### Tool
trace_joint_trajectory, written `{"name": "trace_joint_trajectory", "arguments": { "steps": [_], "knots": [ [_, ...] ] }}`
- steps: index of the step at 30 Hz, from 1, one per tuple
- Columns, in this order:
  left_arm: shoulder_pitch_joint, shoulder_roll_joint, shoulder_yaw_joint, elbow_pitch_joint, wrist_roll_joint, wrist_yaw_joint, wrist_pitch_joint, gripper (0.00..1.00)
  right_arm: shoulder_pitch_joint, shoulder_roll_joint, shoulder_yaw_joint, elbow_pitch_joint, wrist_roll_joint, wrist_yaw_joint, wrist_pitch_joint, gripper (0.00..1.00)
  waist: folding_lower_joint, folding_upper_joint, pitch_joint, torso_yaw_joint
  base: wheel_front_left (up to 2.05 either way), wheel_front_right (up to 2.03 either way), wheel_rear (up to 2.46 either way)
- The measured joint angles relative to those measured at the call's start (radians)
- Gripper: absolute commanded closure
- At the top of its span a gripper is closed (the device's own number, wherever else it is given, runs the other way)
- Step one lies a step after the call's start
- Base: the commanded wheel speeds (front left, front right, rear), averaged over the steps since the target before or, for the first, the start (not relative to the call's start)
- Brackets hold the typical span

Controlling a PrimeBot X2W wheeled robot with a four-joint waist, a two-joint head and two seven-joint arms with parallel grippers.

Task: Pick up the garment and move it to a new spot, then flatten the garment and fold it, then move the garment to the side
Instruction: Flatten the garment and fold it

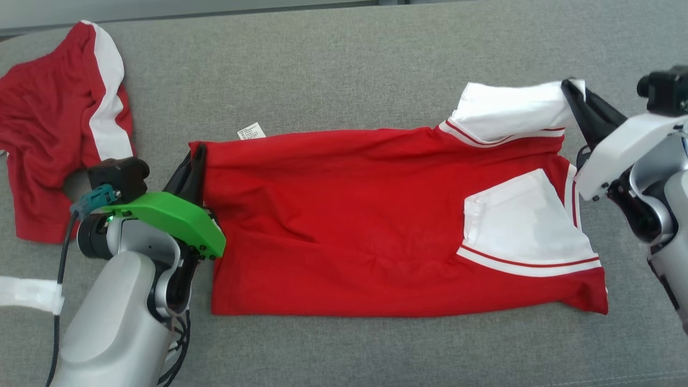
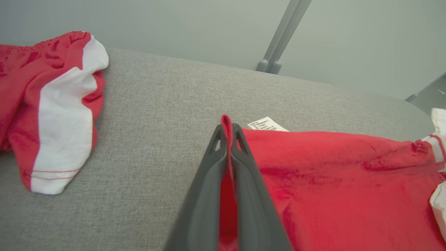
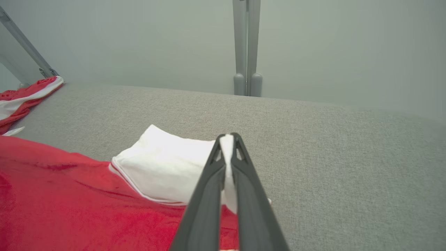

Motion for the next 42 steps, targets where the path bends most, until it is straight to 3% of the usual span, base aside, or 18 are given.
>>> {"name": "trace_joint_trajectory", "arguments": {
  "steps": [8,16,22,31,33,37,41,42],
  "knots": [
    [0.157,0.028,0.022,-0.12,-0.035,0.041,-0.01,1.0,0.267,0.087,-0.163,-0.199,-0.083,0.0,-0.005,1.0,0.0,0.0,-0.038,-0.02,0.0,0.0,0.0],
    [0.277,0.037,0.045,-0.181,-0.061,0.082,-0.019,1.0,0.456,0.206,-0.261,-0.323,-0.148,0.0,0.024,1.0,0.0,0.0,-0.045,-0.045,0.0,0.0,0.0],
    [0.322,0.039,0.049,-0.198,-0.07,0.096,-0.024,1.0,0.504,0.247,-0.279,-0.323,-0.175,0.0,0.031,1.0,0.0,0.0,-0.043,-0.06,0.0,0.0,0.0],
    [0.367,0.037,0.045,-0.184,-0.09,0.1,-0.026,1.0,0.512,0.264,-0.254,-0.217,-0.201,0.0,-0.022,1.0,0.0,0.0,-0.056,-0.065,0.0,0.0,0.0],
    [0.376,0.033,0.044,-0.175,-0.094,0.1,-0.028,1.0,0.512,0.264,-0.241,-0.187,-0.207,0.0,-0.03,0.9,0.0,0.0,-0.06,-0.065,0.0,0.0,0.0],
    [0.382,0.026,0.044,-0.157,-0.101,0.099,-0.035,1.0,0.512,0.258,-0.228,-0.14,-0.22,0.0,-0.056,0.82,0.0,0.0,-0.068,-0.067,0.0,0.0,0.0],
    [0.398,0.025,0.044,-0.144,-0.104,0.096,-0.043,1.0,0.512,0.258,-0.217,-0.117,-0.218,0.0,-0.072,0.55,0.0,0.0,-0.078,-0.071,0.0,0.0,0.0],
    [0.399,0.025,0.044,-0.143,-0.105,0.094,-0.045,0.84,0.512,0.258,-0.214,-0.116,-0.217,0.0,-0.073,0.44,0.0,0.0,-0.081,-0.072,0.0,0.0,0.0]
  ]
}}
